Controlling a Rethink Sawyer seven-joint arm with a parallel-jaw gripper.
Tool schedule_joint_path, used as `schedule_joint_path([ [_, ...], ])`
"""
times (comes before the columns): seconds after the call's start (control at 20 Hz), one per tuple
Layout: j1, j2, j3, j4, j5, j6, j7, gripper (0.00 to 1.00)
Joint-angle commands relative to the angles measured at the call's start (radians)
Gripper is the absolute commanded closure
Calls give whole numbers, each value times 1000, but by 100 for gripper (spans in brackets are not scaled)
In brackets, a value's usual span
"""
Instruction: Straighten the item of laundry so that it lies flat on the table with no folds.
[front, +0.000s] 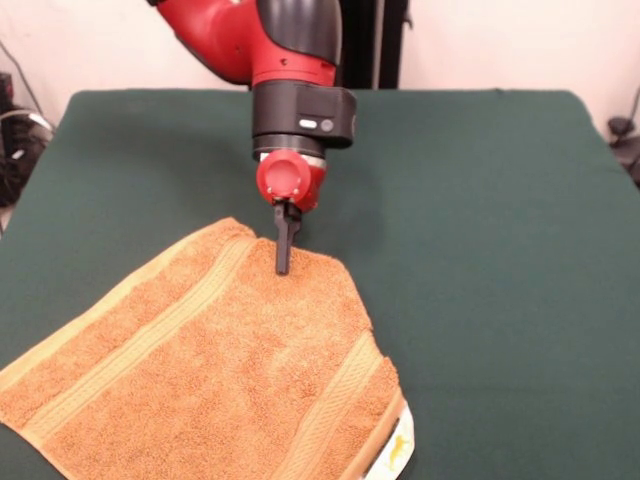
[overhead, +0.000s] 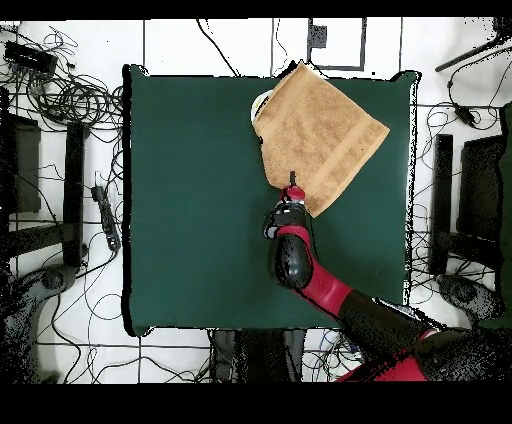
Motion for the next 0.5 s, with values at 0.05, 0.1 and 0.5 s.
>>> schedule_joint_path([
  [0.05,231,356,342,-430,260,507,254,0],
  [0.1,229,352,343,-423,268,512,253,0],
  [0.5,219,349,352,-407,289,548,234,0],
])
